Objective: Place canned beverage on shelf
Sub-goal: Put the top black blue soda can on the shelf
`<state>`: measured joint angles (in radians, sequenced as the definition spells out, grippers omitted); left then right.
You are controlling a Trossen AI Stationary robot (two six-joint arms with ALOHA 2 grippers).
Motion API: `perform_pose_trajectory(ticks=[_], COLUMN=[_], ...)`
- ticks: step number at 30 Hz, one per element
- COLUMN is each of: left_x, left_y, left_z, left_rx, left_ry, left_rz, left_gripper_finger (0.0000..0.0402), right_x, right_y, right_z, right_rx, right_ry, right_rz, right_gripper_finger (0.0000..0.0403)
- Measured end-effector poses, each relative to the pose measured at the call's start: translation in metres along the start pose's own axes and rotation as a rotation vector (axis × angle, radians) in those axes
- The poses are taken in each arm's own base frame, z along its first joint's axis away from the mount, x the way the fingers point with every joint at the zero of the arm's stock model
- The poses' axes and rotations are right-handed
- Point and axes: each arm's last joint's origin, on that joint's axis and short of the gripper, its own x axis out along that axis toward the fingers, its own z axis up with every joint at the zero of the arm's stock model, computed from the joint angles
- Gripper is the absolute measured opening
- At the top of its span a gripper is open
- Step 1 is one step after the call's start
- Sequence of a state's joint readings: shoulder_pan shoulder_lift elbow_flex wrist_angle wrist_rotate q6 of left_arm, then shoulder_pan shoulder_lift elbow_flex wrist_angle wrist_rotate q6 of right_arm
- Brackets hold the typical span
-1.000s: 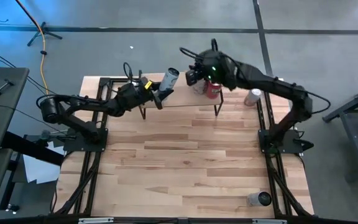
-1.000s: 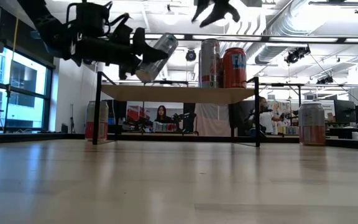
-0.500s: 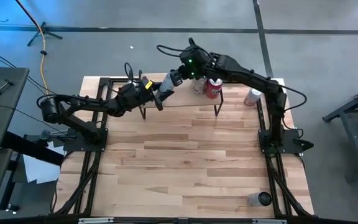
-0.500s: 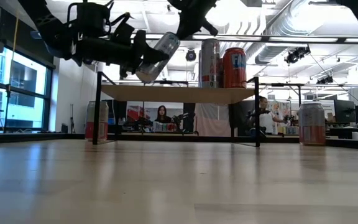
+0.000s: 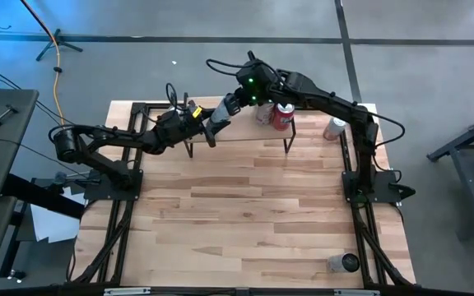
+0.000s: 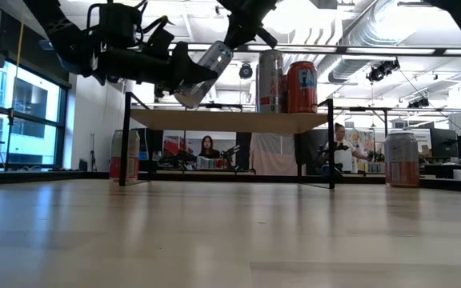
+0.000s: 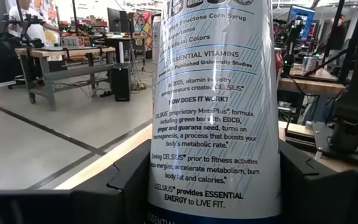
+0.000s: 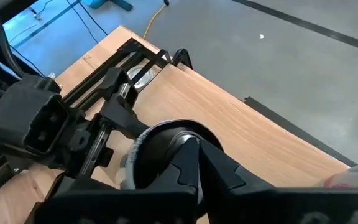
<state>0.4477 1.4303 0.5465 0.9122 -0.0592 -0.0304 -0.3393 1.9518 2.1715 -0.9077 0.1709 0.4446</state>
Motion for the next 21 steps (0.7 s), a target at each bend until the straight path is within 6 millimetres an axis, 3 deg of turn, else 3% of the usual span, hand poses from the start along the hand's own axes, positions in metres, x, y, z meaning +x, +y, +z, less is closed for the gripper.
perform_pose_trajectory(ticks=[9,21], left_x=[0.000,0.000], left_y=[0.000,0.000], left_z=[-0.001,-0.001], left_rx=[0.006,0.017], left_ry=[0.011,0.011], left_rz=[-0.002,-0.001], left_gripper_finger=[0.0205,0.0207], right_x=[-0.003,-0.004], right_y=[0.013,0.016], right_z=[-0.004,-0.005], right_rx=[-0.013,0.005], right_ry=[-0.010,-0.002], right_rz=[0.039,0.056], right_gripper_finger=[0.0000,0.0000])
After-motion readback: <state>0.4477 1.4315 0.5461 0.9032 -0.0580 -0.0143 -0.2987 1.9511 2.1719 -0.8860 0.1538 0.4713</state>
